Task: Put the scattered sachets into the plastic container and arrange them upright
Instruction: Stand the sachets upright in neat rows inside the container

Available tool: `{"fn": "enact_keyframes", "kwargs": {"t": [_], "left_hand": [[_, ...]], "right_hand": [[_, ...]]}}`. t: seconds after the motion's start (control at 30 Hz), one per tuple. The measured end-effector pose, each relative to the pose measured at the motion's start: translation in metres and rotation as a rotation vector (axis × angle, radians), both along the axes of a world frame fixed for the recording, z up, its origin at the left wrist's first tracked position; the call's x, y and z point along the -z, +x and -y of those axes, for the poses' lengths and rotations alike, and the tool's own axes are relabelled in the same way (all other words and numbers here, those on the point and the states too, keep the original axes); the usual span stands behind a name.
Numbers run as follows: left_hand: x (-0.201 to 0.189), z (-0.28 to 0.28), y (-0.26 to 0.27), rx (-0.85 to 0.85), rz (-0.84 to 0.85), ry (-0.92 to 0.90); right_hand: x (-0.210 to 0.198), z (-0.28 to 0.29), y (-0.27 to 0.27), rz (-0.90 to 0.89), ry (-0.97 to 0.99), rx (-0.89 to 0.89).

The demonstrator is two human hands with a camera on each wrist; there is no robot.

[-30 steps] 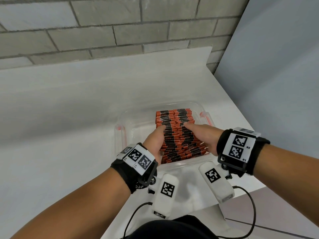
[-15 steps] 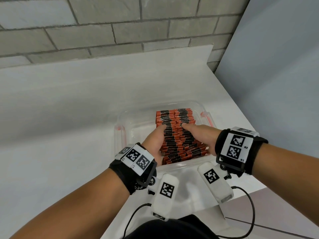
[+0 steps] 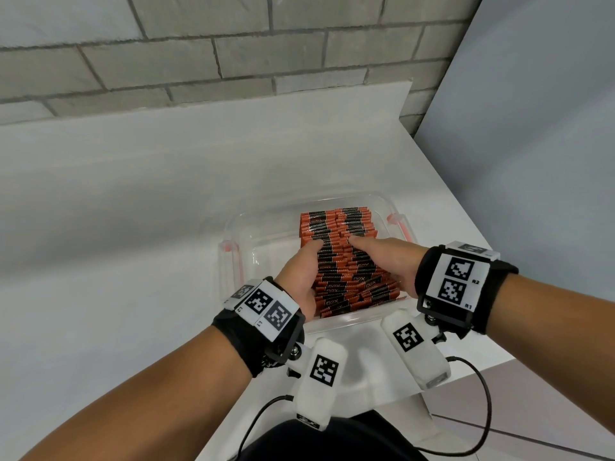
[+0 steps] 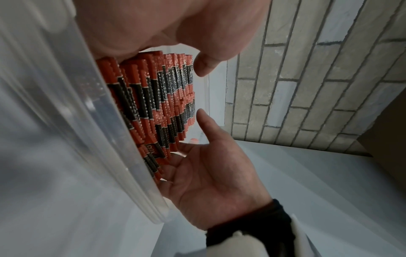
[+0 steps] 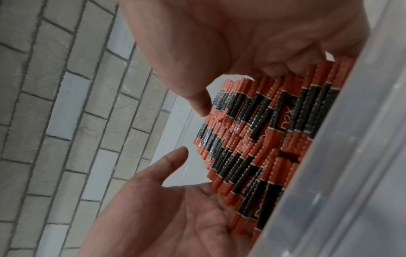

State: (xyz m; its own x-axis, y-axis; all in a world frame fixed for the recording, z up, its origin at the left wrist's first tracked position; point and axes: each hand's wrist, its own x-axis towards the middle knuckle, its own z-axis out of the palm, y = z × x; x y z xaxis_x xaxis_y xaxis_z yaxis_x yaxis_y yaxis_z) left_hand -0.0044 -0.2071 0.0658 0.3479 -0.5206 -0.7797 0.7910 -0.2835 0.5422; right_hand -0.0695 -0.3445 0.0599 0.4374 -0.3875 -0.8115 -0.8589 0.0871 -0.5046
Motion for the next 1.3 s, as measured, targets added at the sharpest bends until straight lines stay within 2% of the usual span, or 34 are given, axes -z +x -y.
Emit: {"fn": "enact_keyframes", "kwargs": {"t": [0.33,0.83,0.97,1.13,1.3], "left_hand": [[-0.002,-0.003,-0.003,-0.004,0.004,-0.012],[-0.006,-0.006,-0.002,0.069,0.048,0.047],[-0.006,-0.006,0.0,0.052,0.102,0.07],[-0.002,-0.002,0.0,0.021,0.076,0.064],[-0.009,0.004,0.012,0.059,0.181,0.064]], "right_hand": [[0.016,0.005,-0.001,-0.01,-0.015,0.014],[0.017,0.005,-0.001,0.001,-0.013,0.012],[0.02,0.009,0.0,0.009,-0.056,0.064],[0.023,0.011,0.0,0.05,-0.065,0.149],[0.024,0.014,0.002,0.13,-0.076,0.235]]}}
